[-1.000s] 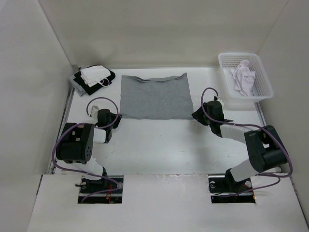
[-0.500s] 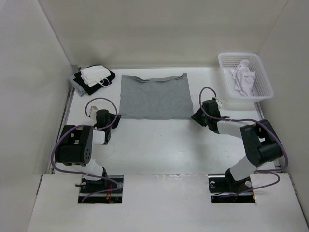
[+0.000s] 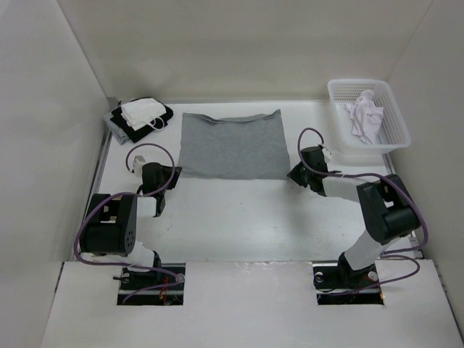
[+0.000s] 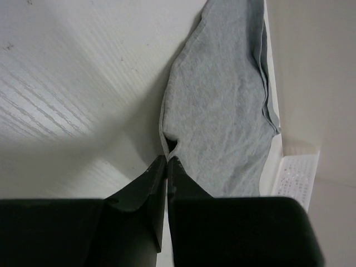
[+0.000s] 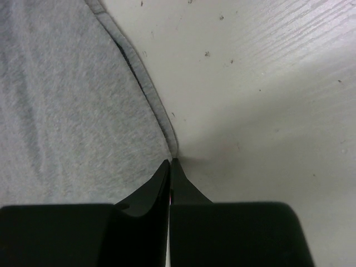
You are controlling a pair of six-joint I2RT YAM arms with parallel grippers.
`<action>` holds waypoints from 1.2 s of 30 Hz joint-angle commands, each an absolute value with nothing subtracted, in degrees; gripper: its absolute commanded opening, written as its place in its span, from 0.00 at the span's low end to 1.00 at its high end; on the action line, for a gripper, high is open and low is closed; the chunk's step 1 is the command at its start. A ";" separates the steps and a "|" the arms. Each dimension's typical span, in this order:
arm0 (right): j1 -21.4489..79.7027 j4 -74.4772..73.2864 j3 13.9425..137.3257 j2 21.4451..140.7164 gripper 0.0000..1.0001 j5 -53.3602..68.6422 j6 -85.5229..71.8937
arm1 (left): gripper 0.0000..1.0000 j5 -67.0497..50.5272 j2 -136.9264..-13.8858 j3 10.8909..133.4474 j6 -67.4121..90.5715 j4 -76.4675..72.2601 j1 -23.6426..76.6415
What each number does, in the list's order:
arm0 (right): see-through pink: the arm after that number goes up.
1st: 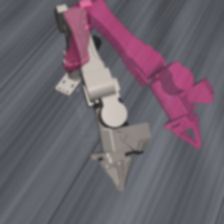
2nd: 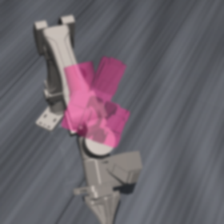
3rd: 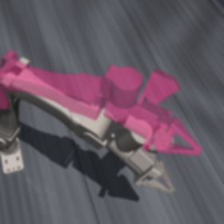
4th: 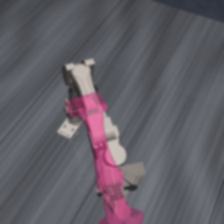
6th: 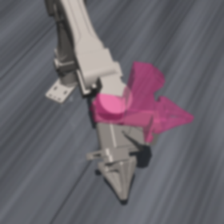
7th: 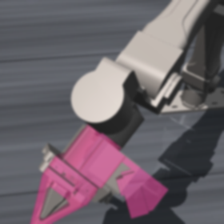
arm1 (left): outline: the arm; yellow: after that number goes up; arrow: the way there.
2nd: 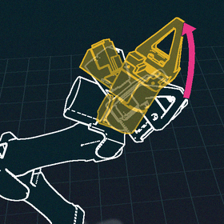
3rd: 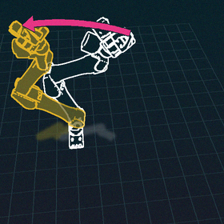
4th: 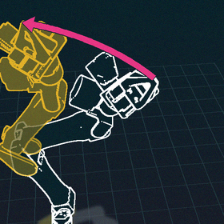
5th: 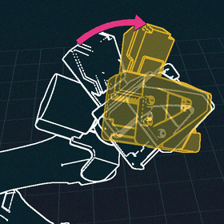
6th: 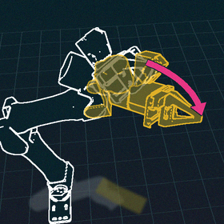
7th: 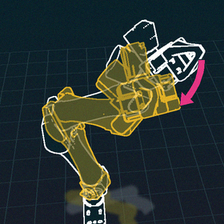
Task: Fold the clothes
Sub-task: Fold the tank top
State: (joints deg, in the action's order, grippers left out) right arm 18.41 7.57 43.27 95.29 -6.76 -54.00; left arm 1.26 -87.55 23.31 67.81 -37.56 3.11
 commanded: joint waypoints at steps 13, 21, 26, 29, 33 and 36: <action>36.15 -25.99 55.61 37.99 0.00 -28.03 -34.99 | 0.00 -0.17 -30.96 40.66 62.32 -1.18 4.79; 58.03 -38.93 70.40 31.11 0.00 -39.46 -34.89 | 0.00 0.00 -22.59 54.14 57.83 16.34 4.44; 59.82 -35.43 64.18 34.01 0.01 -37.80 -35.86 | 0.00 -0.44 -24.51 49.33 57.66 17.40 4.87; 50.36 -27.98 57.85 38.21 0.01 -28.08 -35.33 | 0.00 0.35 -29.42 42.56 57.66 14.34 4.62; 30.15 -12.61 51.25 51.81 0.00 -5.15 -36.12 | 0.00 0.44 -44.42 35.60 59.06 1.44 3.56; 21.42 -3.02 52.90 67.36 0.00 2.62 -37.61 | 0.00 1.49 -61.55 37.69 60.02 -8.76 3.56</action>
State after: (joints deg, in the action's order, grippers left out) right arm 27.09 -17.80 52.16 58.30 -10.72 -36.27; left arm 0.01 -51.79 36.97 59.13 4.38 3.86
